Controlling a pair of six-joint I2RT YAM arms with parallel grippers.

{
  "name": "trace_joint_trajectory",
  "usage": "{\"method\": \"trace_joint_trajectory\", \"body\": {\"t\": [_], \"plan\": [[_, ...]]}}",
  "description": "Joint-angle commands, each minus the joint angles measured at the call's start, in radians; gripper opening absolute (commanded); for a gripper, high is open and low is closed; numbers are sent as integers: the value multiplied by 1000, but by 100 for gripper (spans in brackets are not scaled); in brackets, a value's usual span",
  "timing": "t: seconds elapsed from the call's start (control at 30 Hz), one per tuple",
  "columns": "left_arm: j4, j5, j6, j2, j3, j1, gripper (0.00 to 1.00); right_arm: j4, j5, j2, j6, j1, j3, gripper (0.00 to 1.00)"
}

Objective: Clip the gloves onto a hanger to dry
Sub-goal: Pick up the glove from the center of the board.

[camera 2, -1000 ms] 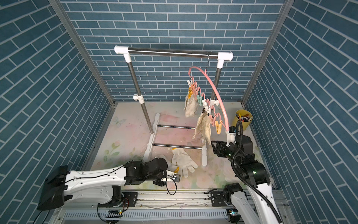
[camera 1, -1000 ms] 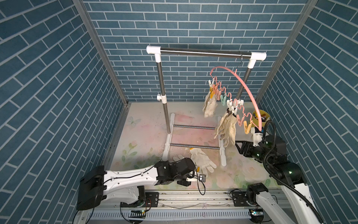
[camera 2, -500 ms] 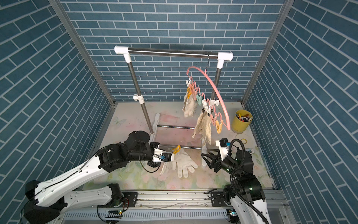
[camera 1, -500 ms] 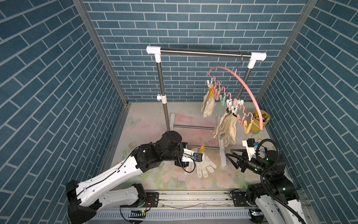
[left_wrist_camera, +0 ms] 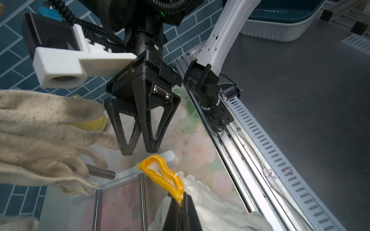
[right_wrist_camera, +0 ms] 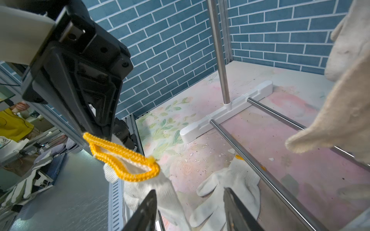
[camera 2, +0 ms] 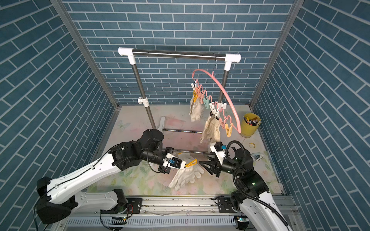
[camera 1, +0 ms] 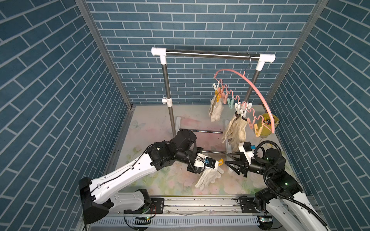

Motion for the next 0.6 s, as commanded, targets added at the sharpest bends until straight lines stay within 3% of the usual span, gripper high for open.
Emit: {"method": "trace_joint_trajectory", "body": {"t": [0.0,0.57], "plan": [[36,90,-5,17,38,5,0,55,17,-2,-99,22,23,54],[-3,107,-29,50,85,10,0,98,-18,58,-209,85,66,54]]}}
